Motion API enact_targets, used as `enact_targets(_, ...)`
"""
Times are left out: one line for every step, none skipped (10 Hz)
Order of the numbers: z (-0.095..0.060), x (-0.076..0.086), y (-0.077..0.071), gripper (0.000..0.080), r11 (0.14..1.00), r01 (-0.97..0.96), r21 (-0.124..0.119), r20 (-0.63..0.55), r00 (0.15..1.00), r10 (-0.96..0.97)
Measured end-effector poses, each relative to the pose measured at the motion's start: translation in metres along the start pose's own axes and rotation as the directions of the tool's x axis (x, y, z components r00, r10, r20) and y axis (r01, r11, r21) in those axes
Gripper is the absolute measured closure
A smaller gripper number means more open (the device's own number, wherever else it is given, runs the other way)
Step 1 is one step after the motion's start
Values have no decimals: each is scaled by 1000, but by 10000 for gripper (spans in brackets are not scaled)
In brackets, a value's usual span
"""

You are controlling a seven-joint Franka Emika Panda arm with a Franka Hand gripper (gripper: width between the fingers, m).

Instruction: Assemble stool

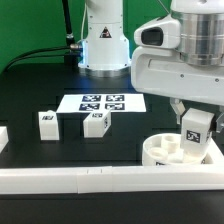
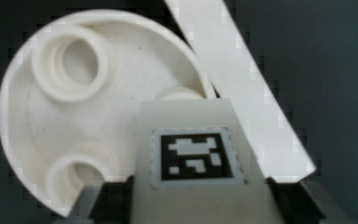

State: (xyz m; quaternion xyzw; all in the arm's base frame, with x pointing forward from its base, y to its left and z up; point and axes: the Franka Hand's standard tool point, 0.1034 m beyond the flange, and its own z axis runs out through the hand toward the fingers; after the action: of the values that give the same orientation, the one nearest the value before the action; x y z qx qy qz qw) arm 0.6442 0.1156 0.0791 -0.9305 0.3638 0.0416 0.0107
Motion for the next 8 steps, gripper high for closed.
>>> enact_targets(0,0,1,461,990,-139,15,-1,990,139)
enact_targets(0,0,3,461,966,-255,37,4,967,255)
enact_targets(1,-1,3,461,945,-325,35,11,946,324)
enact_targets(1,-1,3,461,927,-372,35,17,928,372)
enact_targets(1,-2,3,461,917,-396,35,19,918,396)
enact_targets(1,-2,3,461,880,-474,33,27,880,474)
enact_targets(2,-4,3,461,814,-580,32,46,815,578)
enact_targets(3,-5,2,461,720,-693,38,69,720,690)
